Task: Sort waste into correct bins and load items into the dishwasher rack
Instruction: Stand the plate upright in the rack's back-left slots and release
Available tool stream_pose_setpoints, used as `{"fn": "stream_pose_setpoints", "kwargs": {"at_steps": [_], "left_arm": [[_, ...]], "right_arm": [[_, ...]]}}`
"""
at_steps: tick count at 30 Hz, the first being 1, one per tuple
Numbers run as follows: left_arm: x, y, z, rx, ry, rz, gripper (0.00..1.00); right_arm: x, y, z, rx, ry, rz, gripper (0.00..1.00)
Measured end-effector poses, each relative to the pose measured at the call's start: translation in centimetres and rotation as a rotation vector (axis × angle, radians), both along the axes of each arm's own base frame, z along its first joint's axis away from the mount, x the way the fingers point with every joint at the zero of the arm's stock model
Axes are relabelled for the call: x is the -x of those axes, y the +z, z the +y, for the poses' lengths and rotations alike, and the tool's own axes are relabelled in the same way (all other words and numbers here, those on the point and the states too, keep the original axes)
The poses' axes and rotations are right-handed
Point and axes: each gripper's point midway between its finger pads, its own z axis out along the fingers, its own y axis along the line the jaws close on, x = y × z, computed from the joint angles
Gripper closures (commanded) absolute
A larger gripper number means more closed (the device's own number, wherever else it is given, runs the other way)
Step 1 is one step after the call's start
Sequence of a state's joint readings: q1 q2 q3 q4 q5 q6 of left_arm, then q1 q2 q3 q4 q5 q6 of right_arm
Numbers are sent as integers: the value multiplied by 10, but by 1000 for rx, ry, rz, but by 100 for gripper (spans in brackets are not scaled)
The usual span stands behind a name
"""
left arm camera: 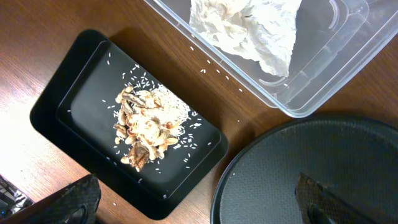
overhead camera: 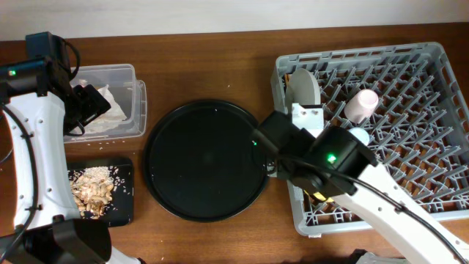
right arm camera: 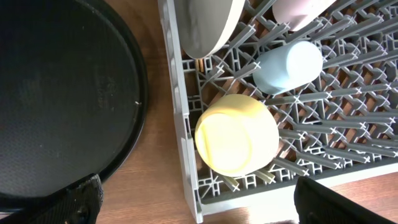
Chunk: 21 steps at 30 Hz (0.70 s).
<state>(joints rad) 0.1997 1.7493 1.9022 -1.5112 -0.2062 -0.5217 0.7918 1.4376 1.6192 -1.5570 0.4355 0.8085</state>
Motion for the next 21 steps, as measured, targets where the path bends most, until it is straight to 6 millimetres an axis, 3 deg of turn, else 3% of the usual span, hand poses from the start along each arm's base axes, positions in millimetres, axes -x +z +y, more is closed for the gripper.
{"fn": "stream_pose_setpoints", "kwargs": {"at_steps": [5,9,10,13,14,16,21], "left_arm": [[0,0,0,0,0,0,1],[0,0,0,-1,0,-2,1],[0,0,0,0,0,0,1],[0,1,0,-1,0,-2,1],[-1,1,0,-2,0,-6,1],[-1,1,0,-1,0,-4,1],[0,2,0,-1,0,-7,1]], "right_arm": [[0,-2,10,-49,8,10,1],[-51,14,47,-255,101,-214,1],[-61,10,45,-335,162,-286,1],[-43,-37,1,-471,163,-368,2],[-41,-42,-9,-541,164,-468,1],[-17,-67,-36,-628,153,-629,1],[2,-98,-61,-663,139,-800,1]]}}
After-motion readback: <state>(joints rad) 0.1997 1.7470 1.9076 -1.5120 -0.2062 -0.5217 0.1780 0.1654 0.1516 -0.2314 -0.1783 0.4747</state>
